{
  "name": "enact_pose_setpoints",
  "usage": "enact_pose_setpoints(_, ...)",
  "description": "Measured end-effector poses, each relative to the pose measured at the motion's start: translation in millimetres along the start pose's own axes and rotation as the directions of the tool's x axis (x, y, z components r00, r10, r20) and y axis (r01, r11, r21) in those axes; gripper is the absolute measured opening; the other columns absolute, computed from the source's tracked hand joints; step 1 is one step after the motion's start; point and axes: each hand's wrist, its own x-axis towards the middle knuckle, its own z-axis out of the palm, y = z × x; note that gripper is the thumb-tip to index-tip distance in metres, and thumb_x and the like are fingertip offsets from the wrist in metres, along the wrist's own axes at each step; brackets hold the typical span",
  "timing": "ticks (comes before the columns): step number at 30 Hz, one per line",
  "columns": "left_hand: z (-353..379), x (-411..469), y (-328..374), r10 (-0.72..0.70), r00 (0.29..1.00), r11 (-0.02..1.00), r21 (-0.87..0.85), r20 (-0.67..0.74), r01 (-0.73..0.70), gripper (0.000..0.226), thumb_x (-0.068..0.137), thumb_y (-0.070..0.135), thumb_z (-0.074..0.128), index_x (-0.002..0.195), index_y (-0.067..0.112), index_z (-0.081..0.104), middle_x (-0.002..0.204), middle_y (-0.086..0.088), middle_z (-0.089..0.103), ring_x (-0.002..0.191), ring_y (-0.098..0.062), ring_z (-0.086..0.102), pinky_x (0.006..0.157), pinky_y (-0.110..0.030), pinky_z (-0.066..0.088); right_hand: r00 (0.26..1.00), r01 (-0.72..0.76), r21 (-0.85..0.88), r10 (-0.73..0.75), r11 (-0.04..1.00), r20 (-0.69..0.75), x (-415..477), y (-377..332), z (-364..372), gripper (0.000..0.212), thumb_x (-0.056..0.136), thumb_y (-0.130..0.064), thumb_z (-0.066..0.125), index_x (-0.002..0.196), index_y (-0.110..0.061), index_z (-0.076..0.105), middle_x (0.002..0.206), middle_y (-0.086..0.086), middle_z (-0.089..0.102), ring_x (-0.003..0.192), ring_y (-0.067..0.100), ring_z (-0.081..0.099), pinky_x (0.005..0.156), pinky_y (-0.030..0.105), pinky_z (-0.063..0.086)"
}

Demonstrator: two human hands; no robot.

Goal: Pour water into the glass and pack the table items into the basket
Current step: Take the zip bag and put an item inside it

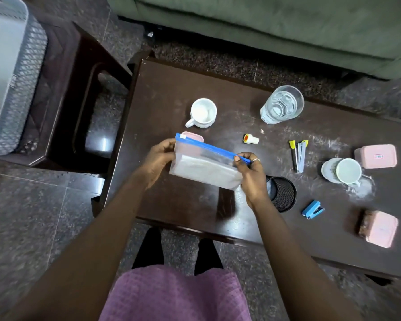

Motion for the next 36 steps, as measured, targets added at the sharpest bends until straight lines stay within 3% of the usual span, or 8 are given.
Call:
enact_pose_setpoints(5, 7.8, 3.5, -7.8, 0.121, 0.949, 0.988, -0.058, -0.290, -0.143, 0.019, 0.090, 0.010, 0.057, 0.089, 0.023, 0.071, 0.079, 0.014, 0.073, 0.081, -0.009, 0.065, 0.081, -0.022, 0.053, 1.000, -0.019, -0.090, 0.018, 0.996, -0.019, 6.8, -1.4, -0.6, 0.017, 0.091, -0.014, 0.058, 0.077, -0.022, 0.055, 0.075, 0.002, 0.053, 0.066, 0.014, 0.045, 0.061, 0.029, 0.036)
enact_pose_setpoints(9, 12.5, 1.8, -4.1, 0.193, 0.943, 0.975, -0.056, -0.270, -0.216, 0.025, 0.080, -0.001, 0.067, 0.096, 0.017, 0.068, 0.072, 0.014, 0.069, 0.070, 0.000, 0.061, 0.071, -0.013, 0.052, 1.000, -0.004, -0.109, 0.004, 0.994, 0.004, 8.1, -7.1, -2.1, 0.018, 0.086, -0.007, 0.063, 0.077, -0.022, 0.057, 0.082, 0.004, 0.057, 0.081, 0.020, 0.050, 0.077, 0.036, 0.040)
enact_pose_setpoints(12, 13.6, -0.7, -0.9, 0.197, 0.952, 0.977, -0.034, -0.233, -0.211, 0.038, 0.073, -0.010, 0.069, 0.102, 0.014, 0.065, 0.070, 0.011, 0.063, 0.067, 0.000, 0.056, 0.069, -0.008, 0.050, 0.999, 0.030, -0.177, -0.024, 0.984, 0.037, 7.1, -12.9, -4.7, 0.022, 0.080, -0.001, 0.068, 0.076, -0.021, 0.058, 0.079, -0.001, 0.059, 0.079, 0.016, 0.052, 0.077, 0.032, 0.042)
enact_pose_setpoints(16, 9.4, -5.5, 5.0, 0.228, 0.934, 0.966, -0.056, -0.275, -0.252, 0.025, 0.077, -0.008, 0.066, 0.089, 0.013, 0.068, 0.067, 0.013, 0.069, 0.065, 0.002, 0.060, 0.072, -0.012, 0.052, 0.995, 0.090, -0.333, -0.069, 0.939, 0.077, 5.5, -24.5, -4.7, 0.021, 0.076, -0.002, 0.072, 0.076, -0.018, 0.058, 0.075, -0.007, 0.059, 0.073, 0.011, 0.054, 0.074, 0.030, 0.043)
enact_pose_setpoints(19, 6.8, -10.9, 9.1, 0.276, 0.912, 0.953, -0.037, -0.303, -0.301, 0.021, 0.080, -0.007, 0.063, 0.082, 0.013, 0.068, 0.067, 0.015, 0.072, 0.066, 0.002, 0.063, 0.072, -0.013, 0.051, 0.989, 0.148, -0.509, -0.117, 0.848, 0.093, 0.2, -35.2, 0.9, 0.017, 0.075, -0.012, 0.075, 0.083, -0.019, 0.062, 0.080, -0.007, 0.062, 0.084, 0.017, 0.058, 0.079, 0.031, 0.045)
enact_pose_setpoints(23, 3.7, -16.9, 12.4, 0.291, 0.888, 0.948, -0.019, -0.356, -0.318, 0.025, 0.080, -0.004, 0.064, 0.077, 0.020, 0.070, 0.067, 0.016, 0.072, 0.067, 0.000, 0.063, 0.076, -0.023, 0.049, 0.957, 0.260, -0.824, -0.250, 0.503, 0.150, -9.7, -48.9, 20.7, 0.032, 0.081, -0.034, 0.068, 0.109, -0.018, 0.065, 0.115, 0.005, 0.064, 0.118, 0.027, 0.048, 0.102, 0.043, 0.034)
enact_pose_setpoints(30, 10.0, -29.0, 24.7, 0.385, 0.862, 0.914, 0.004, -0.331, -0.406, 0.027, 0.076, -0.011, 0.064, 0.084, 0.015, 0.067, 0.064, 0.019, 0.070, 0.065, 0.007, 0.063, 0.068, -0.008, 0.048, 0.810, 0.576, -0.704, -0.403, 0.416, 0.425, -27.1, -66.7, 85.3, 0.029, 0.089, -0.030, 0.060, 0.113, -0.015, 0.066, 0.118, 0.006, 0.065, 0.111, 0.027, 0.054, 0.095, 0.041, 0.041)
enact_pose_setpoints(36, 7.9, -35.1, 27.8, 0.422, 0.861, 0.905, 0.087, -0.283, -0.415, 0.030, 0.078, -0.009, 0.062, 0.073, 0.021, 0.064, 0.063, 0.020, 0.067, 0.065, 0.005, 0.060, 0.069, -0.011, 0.047, 0.760, 0.625, -0.684, -0.492, 0.376, 0.424, -30.2, -68.6, 96.9, 0.015, 0.084, -0.014, 0.063, 0.094, -0.006, 0.071, 0.095, 0.014, 0.072, 0.093, 0.035, 0.062, 0.078, 0.044, 0.050)
